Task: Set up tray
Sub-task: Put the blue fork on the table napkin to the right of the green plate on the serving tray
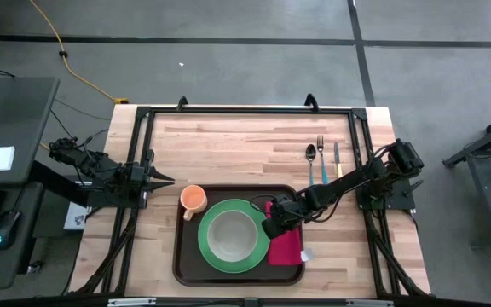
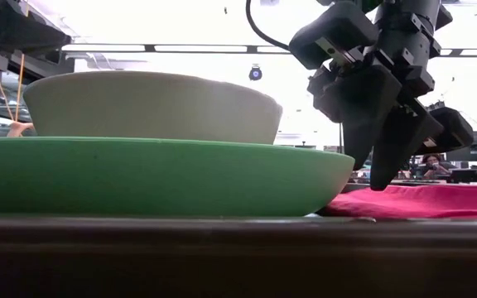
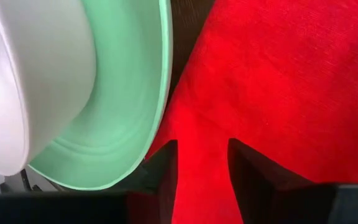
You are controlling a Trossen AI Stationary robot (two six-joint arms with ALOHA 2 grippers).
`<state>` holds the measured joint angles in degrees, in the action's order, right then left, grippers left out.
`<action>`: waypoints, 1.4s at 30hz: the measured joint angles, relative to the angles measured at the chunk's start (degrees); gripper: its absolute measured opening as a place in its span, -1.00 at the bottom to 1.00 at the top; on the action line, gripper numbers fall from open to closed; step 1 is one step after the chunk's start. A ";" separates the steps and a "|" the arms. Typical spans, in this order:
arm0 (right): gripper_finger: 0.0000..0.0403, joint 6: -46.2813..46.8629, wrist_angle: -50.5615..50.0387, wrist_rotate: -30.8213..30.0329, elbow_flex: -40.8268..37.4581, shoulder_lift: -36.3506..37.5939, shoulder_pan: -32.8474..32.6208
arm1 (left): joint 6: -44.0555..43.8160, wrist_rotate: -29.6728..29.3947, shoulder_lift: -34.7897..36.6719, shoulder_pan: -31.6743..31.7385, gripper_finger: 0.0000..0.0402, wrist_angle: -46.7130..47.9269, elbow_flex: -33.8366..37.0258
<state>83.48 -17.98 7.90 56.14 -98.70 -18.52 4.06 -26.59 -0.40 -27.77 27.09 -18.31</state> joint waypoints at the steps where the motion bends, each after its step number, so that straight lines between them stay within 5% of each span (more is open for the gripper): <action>1: -0.41 0.00 0.00 0.09 0.00 0.00 0.00 | 0.01 0.00 0.00 0.00 -0.65 0.00 0.00; 42: -0.55 0.04 -4.91 0.99 0.00 7.07 0.15 | -0.18 0.04 -0.01 0.00 -0.65 -0.11 0.00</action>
<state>83.53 -22.89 8.89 56.14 -91.62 -18.37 3.88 -26.55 -0.40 -27.77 26.98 -18.31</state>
